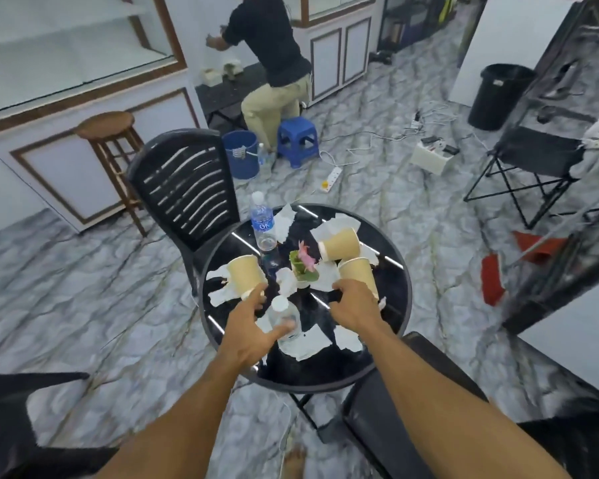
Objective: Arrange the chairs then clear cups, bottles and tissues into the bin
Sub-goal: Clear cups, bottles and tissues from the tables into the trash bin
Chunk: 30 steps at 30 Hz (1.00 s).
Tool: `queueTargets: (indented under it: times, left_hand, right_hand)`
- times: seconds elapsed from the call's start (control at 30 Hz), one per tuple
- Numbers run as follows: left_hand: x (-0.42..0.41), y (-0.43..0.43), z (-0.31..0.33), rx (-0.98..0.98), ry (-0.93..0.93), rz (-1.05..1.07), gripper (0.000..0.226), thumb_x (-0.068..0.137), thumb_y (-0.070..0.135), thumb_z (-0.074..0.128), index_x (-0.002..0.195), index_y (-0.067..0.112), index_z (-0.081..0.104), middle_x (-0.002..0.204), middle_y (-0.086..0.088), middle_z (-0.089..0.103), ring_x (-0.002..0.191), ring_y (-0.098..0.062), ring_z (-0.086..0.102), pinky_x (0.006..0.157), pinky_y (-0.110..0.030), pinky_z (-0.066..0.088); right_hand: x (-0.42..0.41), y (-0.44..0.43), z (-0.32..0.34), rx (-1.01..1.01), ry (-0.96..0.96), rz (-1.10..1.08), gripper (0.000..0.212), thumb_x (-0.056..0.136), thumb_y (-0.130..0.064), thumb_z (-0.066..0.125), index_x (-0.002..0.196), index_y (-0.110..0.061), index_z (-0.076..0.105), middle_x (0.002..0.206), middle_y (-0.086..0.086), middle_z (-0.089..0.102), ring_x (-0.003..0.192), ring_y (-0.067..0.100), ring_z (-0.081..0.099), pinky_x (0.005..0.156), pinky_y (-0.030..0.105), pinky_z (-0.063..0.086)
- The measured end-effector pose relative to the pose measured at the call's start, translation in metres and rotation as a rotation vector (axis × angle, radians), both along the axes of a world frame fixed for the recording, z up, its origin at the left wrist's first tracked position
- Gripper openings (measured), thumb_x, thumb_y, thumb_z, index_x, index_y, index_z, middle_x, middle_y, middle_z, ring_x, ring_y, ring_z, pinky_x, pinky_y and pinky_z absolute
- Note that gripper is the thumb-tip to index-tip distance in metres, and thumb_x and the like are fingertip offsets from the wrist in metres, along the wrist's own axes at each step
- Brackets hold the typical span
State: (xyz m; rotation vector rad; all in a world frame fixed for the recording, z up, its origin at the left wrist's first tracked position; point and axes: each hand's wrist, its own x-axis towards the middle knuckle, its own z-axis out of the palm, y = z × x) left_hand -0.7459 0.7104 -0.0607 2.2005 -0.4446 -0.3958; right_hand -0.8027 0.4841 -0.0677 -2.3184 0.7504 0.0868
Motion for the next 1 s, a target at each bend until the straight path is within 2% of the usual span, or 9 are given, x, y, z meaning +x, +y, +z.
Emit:
queueTargets:
  times: [0.07,0.13,0.27,0.33,0.63,0.77,0.87,0.93,1.0]
  left_hand:
    - [-0.002,-0.010,-0.016,0.013,0.029,-0.037,0.078,0.055,0.061,0.086,0.123,0.050,0.050,0.111,0.014,0.062,0.100,-0.005,0.058,0.089,-0.030,0.051]
    - [0.002,-0.023,-0.026,0.022,0.020,-0.026,0.060,0.054,0.056,0.087,0.105,0.047,0.057,0.098,0.017,0.065,0.090,-0.006,0.061,0.084,-0.036,0.055]
    - [0.019,-0.046,-0.035,0.045,-0.014,-0.027,0.064,0.056,0.060,0.080,0.112,0.039,0.057,0.095,0.015,0.065,0.089,-0.009,0.061,0.082,-0.041,0.055]
    - [0.024,-0.054,-0.034,0.051,-0.035,-0.033,0.065,0.056,0.061,0.078,0.112,0.040,0.055,0.094,0.014,0.064,0.089,-0.010,0.061,0.081,-0.041,0.056]
    - [0.020,-0.090,-0.005,0.091,-0.174,-0.121,0.072,0.058,0.065,0.075,0.120,0.035,0.056,0.101,0.011,0.065,0.094,-0.014,0.060,0.085,-0.039,0.053]
    - [-0.006,-0.123,0.023,0.007,-0.214,-0.201,0.065,0.061,0.053,0.081,0.118,0.031,0.060,0.100,0.016,0.066,0.094,-0.010,0.062,0.084,-0.032,0.051]
    - [-0.033,-0.152,0.040,-0.043,-0.222,-0.307,0.053,0.062,0.051,0.083,0.106,0.035,0.059,0.089,0.019,0.065,0.084,-0.003,0.062,0.075,-0.028,0.052]
    - [-0.057,-0.174,0.052,-0.052,-0.230,-0.396,0.052,0.061,0.053,0.083,0.103,0.034,0.058,0.087,0.019,0.064,0.083,-0.005,0.062,0.075,-0.030,0.053]
    - [-0.085,-0.198,0.063,-0.084,-0.232,-0.507,0.054,0.060,0.056,0.081,0.104,0.033,0.060,0.088,0.017,0.066,0.084,-0.008,0.063,0.076,-0.034,0.055]
  right_hand:
    - [0.006,-0.005,-0.011,-0.044,0.007,-0.056,0.042,0.077,-0.007,0.060,0.119,-0.012,0.065,0.112,0.007,0.065,0.097,0.028,0.062,0.078,0.035,0.054]
    - [0.009,-0.013,-0.022,-0.096,0.022,-0.133,0.038,0.078,-0.008,0.062,0.115,-0.012,0.064,0.109,0.008,0.062,0.093,0.028,0.060,0.076,0.038,0.055]
    - [0.016,-0.035,-0.035,-0.245,0.079,-0.156,0.056,0.082,-0.024,0.074,0.132,-0.011,0.051,0.124,0.010,0.053,0.111,0.030,0.053,0.088,0.042,0.051]
    - [0.019,-0.044,-0.041,-0.286,0.089,-0.165,0.061,0.081,-0.030,0.075,0.133,-0.012,0.047,0.123,0.010,0.051,0.112,0.029,0.050,0.089,0.041,0.049]
    - [-0.001,-0.045,-0.035,-0.274,0.067,-0.041,0.056,0.083,-0.027,0.071,0.134,-0.013,0.050,0.129,0.009,0.053,0.114,0.029,0.052,0.093,0.043,0.049]
    - [-0.039,-0.060,-0.011,-0.244,0.015,-0.049,0.047,0.079,-0.021,0.071,0.123,-0.015,0.057,0.120,0.005,0.056,0.110,0.028,0.056,0.087,0.041,0.051]
    - [-0.082,-0.073,0.009,-0.220,-0.031,-0.136,0.051,0.085,-0.021,0.067,0.133,-0.013,0.053,0.132,0.006,0.054,0.122,0.027,0.051,0.098,0.037,0.045]
    - [-0.119,-0.081,0.024,-0.222,-0.036,-0.219,0.053,0.085,-0.026,0.067,0.135,-0.015,0.053,0.135,0.004,0.052,0.123,0.025,0.051,0.097,0.034,0.044]
    - [-0.161,-0.087,0.039,-0.227,-0.028,-0.302,0.051,0.085,-0.022,0.065,0.134,-0.014,0.053,0.135,0.006,0.052,0.123,0.027,0.051,0.097,0.035,0.043]
